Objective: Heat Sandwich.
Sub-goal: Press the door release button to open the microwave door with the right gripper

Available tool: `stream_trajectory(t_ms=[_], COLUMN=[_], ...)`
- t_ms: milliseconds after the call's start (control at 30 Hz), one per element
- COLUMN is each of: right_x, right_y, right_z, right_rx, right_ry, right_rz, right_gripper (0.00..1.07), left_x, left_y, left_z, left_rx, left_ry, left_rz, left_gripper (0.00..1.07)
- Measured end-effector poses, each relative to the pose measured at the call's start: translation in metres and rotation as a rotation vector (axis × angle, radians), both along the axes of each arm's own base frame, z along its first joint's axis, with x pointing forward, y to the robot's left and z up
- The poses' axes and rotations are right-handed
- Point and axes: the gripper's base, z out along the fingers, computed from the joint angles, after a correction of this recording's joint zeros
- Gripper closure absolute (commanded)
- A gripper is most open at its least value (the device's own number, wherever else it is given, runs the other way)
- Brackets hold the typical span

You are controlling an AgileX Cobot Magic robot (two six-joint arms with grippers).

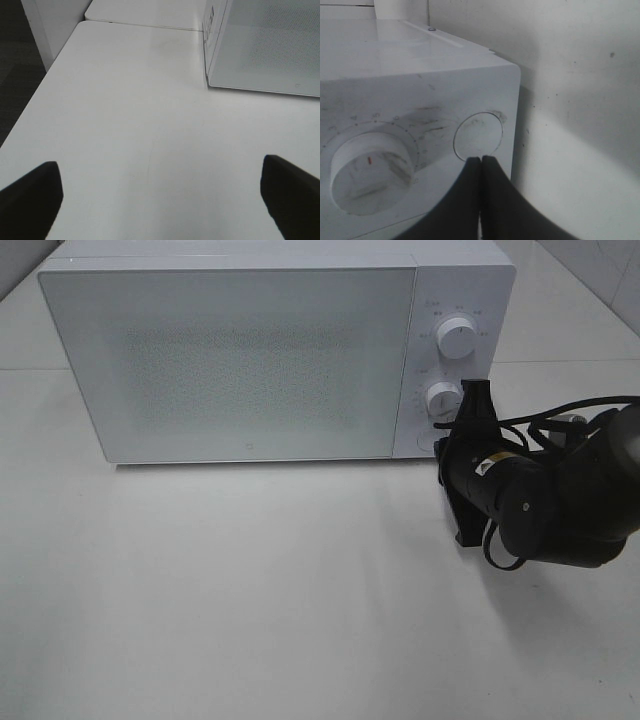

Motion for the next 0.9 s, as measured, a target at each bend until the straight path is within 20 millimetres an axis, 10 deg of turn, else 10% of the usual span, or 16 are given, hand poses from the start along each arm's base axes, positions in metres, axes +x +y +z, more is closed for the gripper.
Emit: stream_trajectory(t_ms=[900], right_x=[0.038], right_y=[-0.001], right_z=[-0.018], right_rx=[0.005], right_ry=[0.013], right_rz=[-0.031], right_gripper=[1.06], left_x=[0.000], left_y=[0.000], left_z=[0.000], left_rx=[0.000], left_ry=[0.000], left_rz=[0.000], left_gripper=[0.03])
